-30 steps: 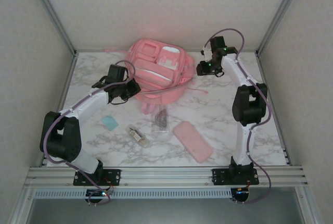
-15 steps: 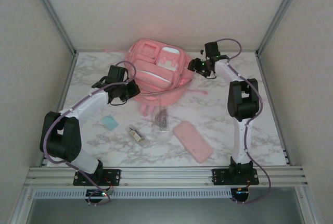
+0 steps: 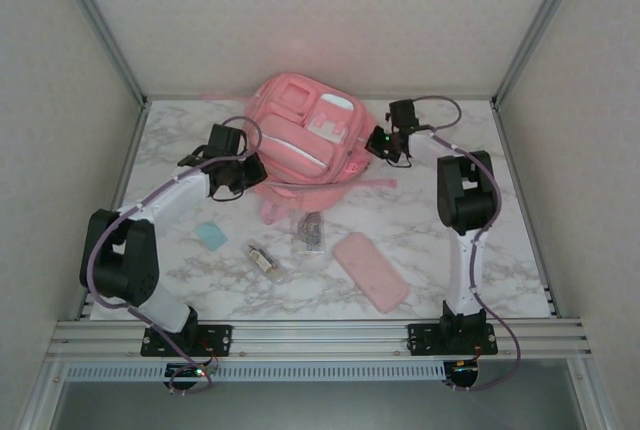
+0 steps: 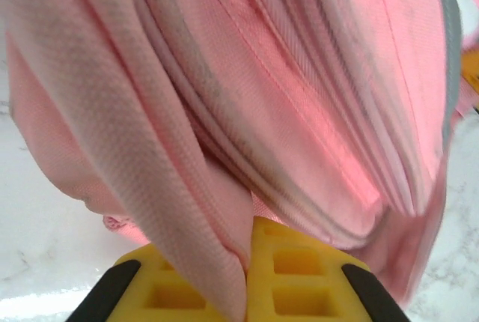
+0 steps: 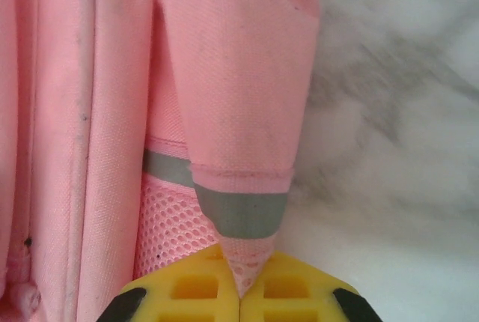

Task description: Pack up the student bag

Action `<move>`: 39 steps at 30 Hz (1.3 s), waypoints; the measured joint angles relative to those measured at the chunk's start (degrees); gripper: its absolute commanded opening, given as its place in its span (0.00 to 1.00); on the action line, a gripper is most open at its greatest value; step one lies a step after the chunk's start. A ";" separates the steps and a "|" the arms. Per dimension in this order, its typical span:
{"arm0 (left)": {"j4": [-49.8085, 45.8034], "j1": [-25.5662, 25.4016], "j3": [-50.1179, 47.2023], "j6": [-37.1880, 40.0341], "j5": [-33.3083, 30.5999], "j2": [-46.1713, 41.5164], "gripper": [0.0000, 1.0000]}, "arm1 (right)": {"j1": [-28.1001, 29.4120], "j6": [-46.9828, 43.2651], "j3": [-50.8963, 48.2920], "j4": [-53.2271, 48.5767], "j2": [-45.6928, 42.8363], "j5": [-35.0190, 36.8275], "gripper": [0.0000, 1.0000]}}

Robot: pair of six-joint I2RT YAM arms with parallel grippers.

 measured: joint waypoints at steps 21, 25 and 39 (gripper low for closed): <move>2.73 0.09 21.90 4.17 2.75 21.35 0.01 | -0.66 -13.79 -32.87 -10.45 -40.13 7.10 0.53; 2.34 0.09 22.45 4.74 3.23 21.49 0.01 | 1.03 -19.91 -28.17 -11.98 -36.37 5.84 0.48; 1.53 0.63 23.39 7.78 6.97 22.34 0.06 | 4.00 -33.42 -12.98 -13.33 -13.77 5.75 0.52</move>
